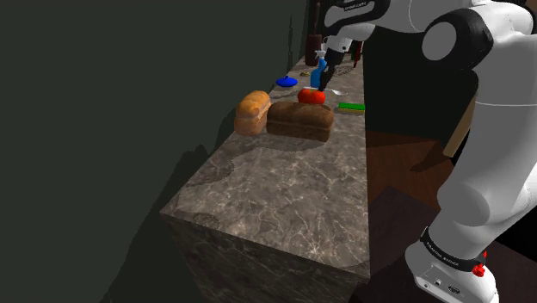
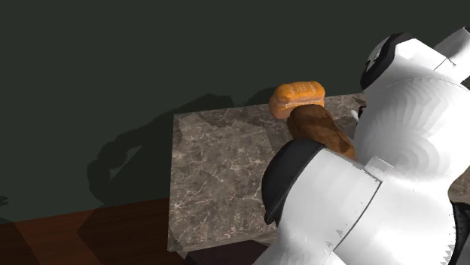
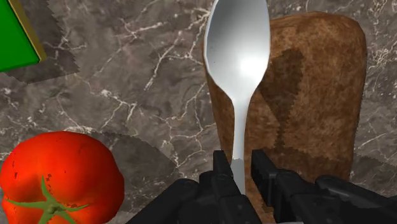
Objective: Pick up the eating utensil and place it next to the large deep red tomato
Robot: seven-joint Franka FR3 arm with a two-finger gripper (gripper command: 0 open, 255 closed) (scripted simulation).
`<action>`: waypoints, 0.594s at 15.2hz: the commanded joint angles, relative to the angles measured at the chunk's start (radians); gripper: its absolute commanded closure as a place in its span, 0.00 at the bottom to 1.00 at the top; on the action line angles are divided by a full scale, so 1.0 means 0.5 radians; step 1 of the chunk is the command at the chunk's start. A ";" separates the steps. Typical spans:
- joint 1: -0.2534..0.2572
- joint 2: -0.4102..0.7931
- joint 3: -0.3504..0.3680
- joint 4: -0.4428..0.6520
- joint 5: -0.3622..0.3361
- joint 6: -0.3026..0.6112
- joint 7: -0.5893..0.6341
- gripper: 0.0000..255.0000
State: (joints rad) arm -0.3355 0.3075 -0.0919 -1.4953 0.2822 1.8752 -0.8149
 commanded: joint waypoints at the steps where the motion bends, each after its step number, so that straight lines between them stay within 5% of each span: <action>1: -0.062 0.082 -0.024 0.121 0.018 -0.060 -0.076 1.00; 4: -0.169 0.228 -0.058 0.343 0.047 -0.170 -0.186 1.00; 9: -0.162 0.227 -0.054 0.210 0.056 -0.040 -0.218 1.00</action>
State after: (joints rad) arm -0.4181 0.4210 -0.1196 -1.3744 0.3090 1.8390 -0.9204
